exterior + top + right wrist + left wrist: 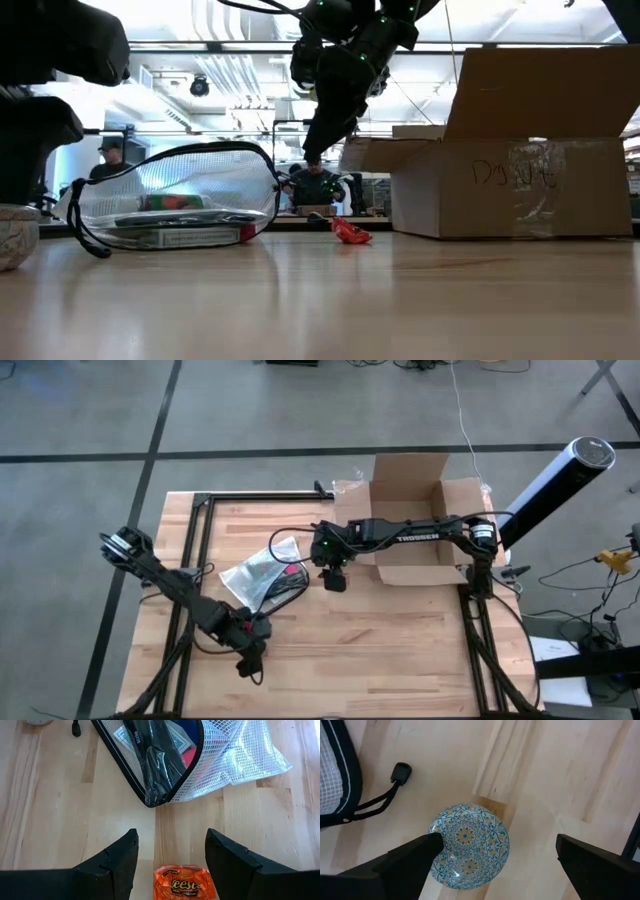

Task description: Unpack boxes

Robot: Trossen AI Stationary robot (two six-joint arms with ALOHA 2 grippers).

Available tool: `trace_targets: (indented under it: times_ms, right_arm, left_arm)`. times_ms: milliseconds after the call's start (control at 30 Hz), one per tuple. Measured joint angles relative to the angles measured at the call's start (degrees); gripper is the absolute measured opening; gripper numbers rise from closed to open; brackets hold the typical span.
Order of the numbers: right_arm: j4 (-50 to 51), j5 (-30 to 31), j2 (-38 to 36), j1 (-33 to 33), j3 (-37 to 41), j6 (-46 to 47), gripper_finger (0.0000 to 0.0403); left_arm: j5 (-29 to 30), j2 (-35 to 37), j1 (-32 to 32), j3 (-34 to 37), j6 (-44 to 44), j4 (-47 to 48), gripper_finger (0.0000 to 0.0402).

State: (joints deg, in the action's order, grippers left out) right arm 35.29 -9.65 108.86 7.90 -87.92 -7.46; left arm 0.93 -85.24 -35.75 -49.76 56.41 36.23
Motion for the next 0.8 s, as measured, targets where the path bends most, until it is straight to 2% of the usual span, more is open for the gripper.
trace_targets:
  times_ms: [433, 667, 800]
  right_arm:
    - [-0.5, 0.0, 0.0, 0.0, 0.0, 0.0, 0.0199]
    - [-0.6, 0.0, 0.0, 0.0, 0.0, 0.0, 0.0199]
    - [-0.6, 0.0, 0.0, 0.0, 0.0, 0.0, 0.0199]
  left_arm:
    - [0.2, 0.3, 0.0, -2.6, 0.0, 4.5, 0.0395]
    - [4.0, 0.3, 0.0, -2.3, 0.1, 6.6, 0.0395]
    - [4.1, 0.2, 0.0, -1.2, 0.4, 6.6, 0.0395]
